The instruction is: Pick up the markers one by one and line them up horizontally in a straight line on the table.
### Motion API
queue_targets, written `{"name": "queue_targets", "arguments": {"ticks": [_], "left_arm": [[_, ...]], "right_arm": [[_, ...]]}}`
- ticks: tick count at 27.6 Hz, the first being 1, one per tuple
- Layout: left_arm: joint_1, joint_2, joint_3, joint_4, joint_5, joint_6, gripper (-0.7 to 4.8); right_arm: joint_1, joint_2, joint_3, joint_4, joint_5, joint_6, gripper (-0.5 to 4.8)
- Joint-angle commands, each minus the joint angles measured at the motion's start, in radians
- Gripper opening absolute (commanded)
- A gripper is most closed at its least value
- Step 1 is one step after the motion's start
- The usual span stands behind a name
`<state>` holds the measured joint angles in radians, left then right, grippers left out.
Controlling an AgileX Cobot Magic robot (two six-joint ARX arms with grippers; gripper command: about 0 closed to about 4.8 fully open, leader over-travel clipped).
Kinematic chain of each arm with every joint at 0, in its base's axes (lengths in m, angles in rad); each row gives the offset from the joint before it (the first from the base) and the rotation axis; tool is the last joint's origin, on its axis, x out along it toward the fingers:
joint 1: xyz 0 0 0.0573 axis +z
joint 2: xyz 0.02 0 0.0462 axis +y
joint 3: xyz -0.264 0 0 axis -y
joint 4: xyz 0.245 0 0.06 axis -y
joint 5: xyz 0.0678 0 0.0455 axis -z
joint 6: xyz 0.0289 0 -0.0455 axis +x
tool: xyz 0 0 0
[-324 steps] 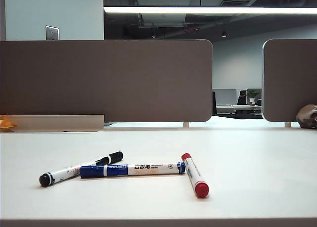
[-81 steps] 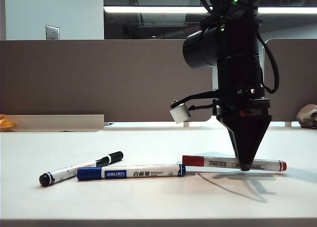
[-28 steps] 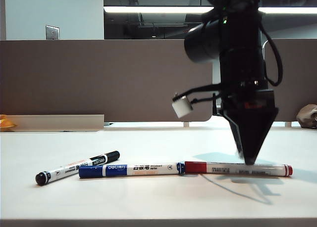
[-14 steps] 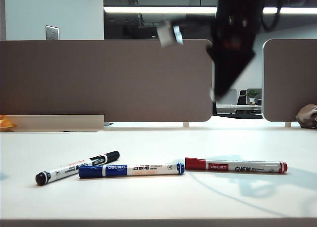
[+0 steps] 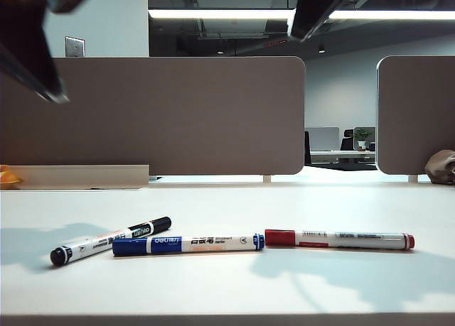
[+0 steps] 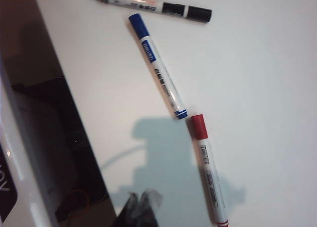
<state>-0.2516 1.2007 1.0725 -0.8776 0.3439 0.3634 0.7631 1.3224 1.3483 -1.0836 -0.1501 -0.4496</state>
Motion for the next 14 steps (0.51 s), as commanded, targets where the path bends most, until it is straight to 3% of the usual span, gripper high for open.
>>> {"name": "queue_targets", "arguments": {"ticks": [1,8,14], "left_arm": [[-0.062,0.068,0.003,0.071,-0.085,0.004,0.89],[-0.099,0.196,0.004,0.171,-0.187,0.004,0.89],[-0.1,0.292,0.004,0.222,-0.169,0.006,1.15]], "right_arm": [[0.007,-0.018,0.002,-0.037,-0.002,0.019,-0.06],[0.02,-0.06,0.002,-0.1,-0.006,0.037,-0.06],[0.02,-0.108,0.002,-0.11,-0.005,0.061,-0.06]]}}
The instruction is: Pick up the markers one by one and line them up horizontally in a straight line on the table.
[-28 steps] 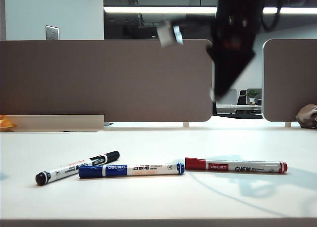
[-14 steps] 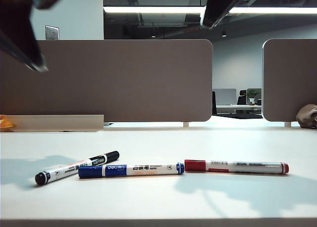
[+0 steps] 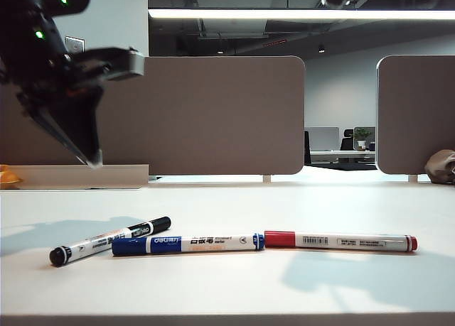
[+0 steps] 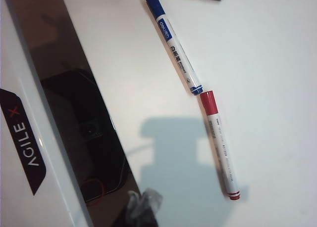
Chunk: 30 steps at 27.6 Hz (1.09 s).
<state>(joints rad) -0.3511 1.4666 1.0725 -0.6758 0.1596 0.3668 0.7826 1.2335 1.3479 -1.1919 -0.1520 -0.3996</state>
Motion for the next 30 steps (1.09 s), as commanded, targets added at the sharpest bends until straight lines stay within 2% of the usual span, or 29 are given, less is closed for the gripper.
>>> {"name": "queue_targets", "arguments": {"ticks": [1,10,15,19,23,30], "left_arm": [[0.0,0.035,0.004,0.021,0.032,0.003,1.27],[-0.021,0.109,0.004,0.036,0.067,0.004,1.29],[-0.05,0.127,0.004,0.038,0.065,0.046,1.3],[-0.054,0.139,0.004,0.038,0.071,0.045,1.32],[-0.057,0.146,0.004,0.031,0.089,0.044,1.77],[-0.066,0.146,0.004,0.027,0.091,-0.048,1.85]], "right_arm": [[0.0,-0.024,0.002,-0.002,-0.004,0.011,-0.06],[0.0,-0.028,0.001,-0.001,-0.004,0.011,-0.06],[0.0,-0.028,0.001,0.0,-0.003,0.015,-0.06],[-0.001,-0.028,0.001,0.003,-0.004,0.038,-0.06],[-0.001,-0.028,0.001,0.015,-0.004,0.041,-0.06],[-0.001,-0.028,0.001,0.041,-0.004,0.056,-0.06]]}}
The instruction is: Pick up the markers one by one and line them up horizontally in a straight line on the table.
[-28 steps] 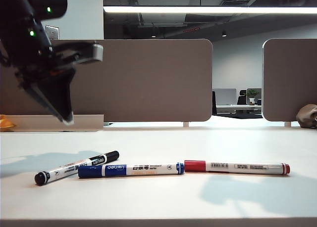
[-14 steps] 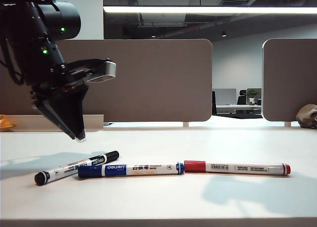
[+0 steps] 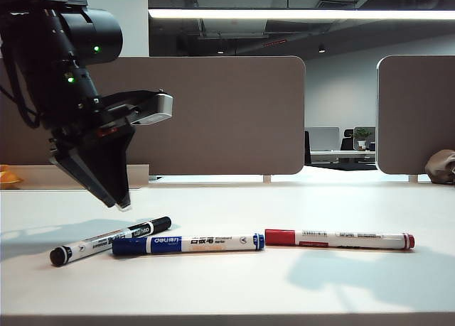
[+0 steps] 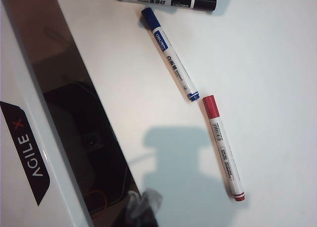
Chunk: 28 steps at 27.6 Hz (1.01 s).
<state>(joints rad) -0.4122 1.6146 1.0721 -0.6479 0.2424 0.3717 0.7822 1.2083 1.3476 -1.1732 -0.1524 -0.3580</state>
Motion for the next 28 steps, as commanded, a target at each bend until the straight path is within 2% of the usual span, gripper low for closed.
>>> {"name": "queue_targets", "arguments": {"ticks": [1,5,18,22,26,28], "left_arm": [[-0.006,-0.002,0.004,0.0,0.008,-0.066,1.85],[-0.006,0.01,0.004,0.0,0.008,-0.152,1.85],[-0.033,0.104,0.004,-0.035,0.005,-0.174,1.84],[-0.033,0.106,0.004,-0.024,-0.094,-0.158,1.72],[-0.033,0.106,0.004,-0.048,-0.144,-0.064,0.77],[-0.032,0.106,0.004,-0.051,-0.203,-0.044,0.74]], "right_arm": [[-0.001,-0.003,0.001,0.025,-0.003,0.014,-0.06],[-0.001,-0.003,0.001,0.026,-0.004,0.014,-0.06],[0.0,-0.004,0.001,0.018,-0.006,0.015,-0.06],[0.0,-0.004,0.001,0.018,-0.006,0.015,-0.06],[0.0,-0.004,0.001,0.018,-0.006,0.015,-0.06],[0.0,-0.004,0.001,0.018,-0.006,0.014,-0.06]]}}
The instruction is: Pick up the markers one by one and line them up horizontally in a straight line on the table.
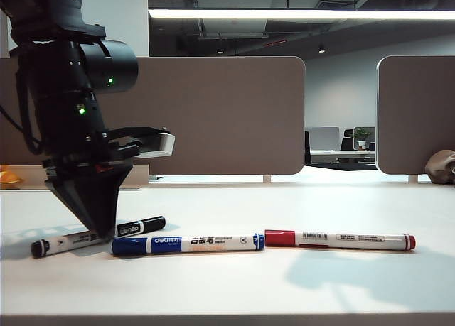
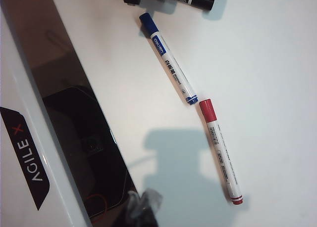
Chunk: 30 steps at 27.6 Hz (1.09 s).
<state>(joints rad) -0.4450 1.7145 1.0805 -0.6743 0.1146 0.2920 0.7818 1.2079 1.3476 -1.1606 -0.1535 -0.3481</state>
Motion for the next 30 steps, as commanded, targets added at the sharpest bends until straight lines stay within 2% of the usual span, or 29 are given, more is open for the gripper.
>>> {"name": "queue_targets", "arguments": {"ticks": [1,9,17,24,30], "left_arm": [[0.002,0.006,-0.004,-0.027,-0.087,0.039,0.74],[0.008,0.005,-0.004,-0.117,-0.208,0.177,0.74],[0.008,0.003,-0.004,-0.232,-0.208,0.385,0.74],[0.008,0.003,-0.004,-0.286,-0.208,0.489,0.74],[0.008,0.002,-0.004,-0.266,-0.206,0.596,0.74]], "right_arm": [[0.0,-0.003,0.001,0.006,-0.005,0.005,-0.06],[0.0,-0.003,0.001,0.006,-0.005,0.005,-0.06],[0.0,-0.003,0.001,0.005,-0.006,0.004,-0.06],[0.0,-0.003,0.001,0.005,-0.006,0.003,-0.06],[0.0,-0.003,0.001,0.004,-0.006,-0.016,-0.06]]}}
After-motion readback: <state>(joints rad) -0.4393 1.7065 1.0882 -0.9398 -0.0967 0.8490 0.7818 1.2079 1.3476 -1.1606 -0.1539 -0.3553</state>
